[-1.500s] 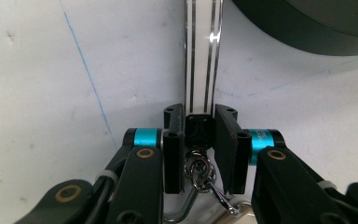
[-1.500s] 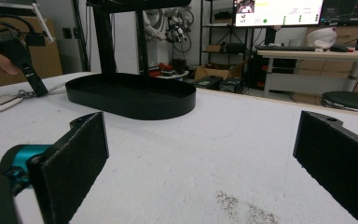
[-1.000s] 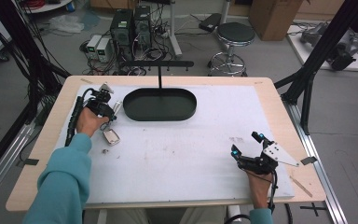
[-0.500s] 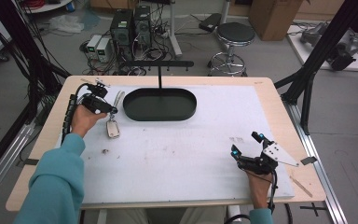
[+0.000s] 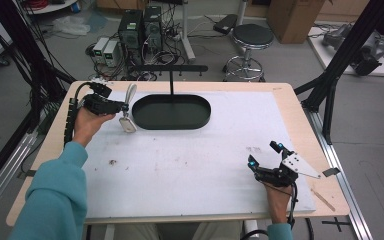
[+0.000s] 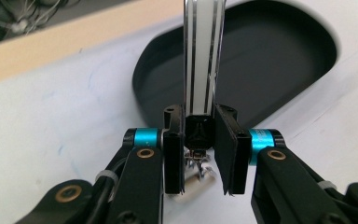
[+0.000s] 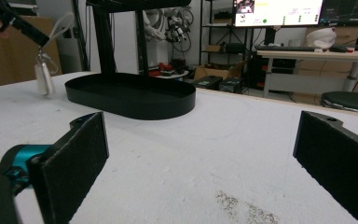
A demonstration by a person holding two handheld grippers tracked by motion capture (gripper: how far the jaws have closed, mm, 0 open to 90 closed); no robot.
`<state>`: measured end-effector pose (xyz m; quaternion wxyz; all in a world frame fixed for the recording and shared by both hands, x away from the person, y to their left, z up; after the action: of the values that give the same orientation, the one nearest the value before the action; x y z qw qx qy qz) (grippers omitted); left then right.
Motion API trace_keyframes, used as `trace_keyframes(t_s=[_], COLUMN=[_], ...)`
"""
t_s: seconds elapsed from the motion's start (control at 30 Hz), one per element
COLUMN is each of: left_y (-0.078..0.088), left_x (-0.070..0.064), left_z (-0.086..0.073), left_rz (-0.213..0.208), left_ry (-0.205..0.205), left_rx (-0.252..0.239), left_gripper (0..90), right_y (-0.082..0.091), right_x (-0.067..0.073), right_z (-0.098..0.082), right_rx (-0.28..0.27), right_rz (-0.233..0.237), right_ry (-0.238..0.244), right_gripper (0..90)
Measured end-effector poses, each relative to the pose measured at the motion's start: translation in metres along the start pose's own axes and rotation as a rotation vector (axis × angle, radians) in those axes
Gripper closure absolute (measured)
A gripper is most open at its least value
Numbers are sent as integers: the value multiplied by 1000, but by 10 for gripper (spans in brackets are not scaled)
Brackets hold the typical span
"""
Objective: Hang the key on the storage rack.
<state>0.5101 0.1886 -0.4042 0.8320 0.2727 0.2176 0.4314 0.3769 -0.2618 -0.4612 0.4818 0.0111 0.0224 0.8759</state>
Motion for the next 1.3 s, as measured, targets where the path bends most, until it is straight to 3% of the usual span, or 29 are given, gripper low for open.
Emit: trace_keyframes(t_s=[0.03,0.07,0.13,0.43,0.53,0.77,0.83,1.3], left_y=[3,5,6,10,10,4,4,-6], left_x=[-2,-3,-3,-12,-15,-14,-15,-16], left_z=[7,10,13,33,39,45,50,59], left_rz=[-15,-15,-7,-47,-80,-102,-113,-164], left_ry=[8,6,-6,-33,-31,-36,-37,-31], left_rx=[-42,-50,-54,-99,-130,-148,-179,-168], left_gripper=[739,739,739,739,739,739,739,739], right_y=[0,0,0,0,0,0,0,0], right_x=[0,0,0,0,0,1,0,0], right_z=[0,0,0,0,0,0,0,0], right_rx=[0,0,0,0,1,4,-2,0], right_rz=[0,0,0,-2,1,3,-1,-1], right_ry=[0,-1,0,1,-3,-4,1,-4], right_gripper=[26,26,26,26,26,26,26,26])
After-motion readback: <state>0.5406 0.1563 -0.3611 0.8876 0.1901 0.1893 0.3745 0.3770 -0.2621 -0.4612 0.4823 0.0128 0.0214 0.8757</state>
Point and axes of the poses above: each handheld gripper's, and its own axes: y roughly backward along the jaws, z roughly out of its top, x roughly to its left, the point moved 10 cm from there along -y, roughly forward along the jaws, and after that the axes turned 1 degree about y, right-handed, at the moved point
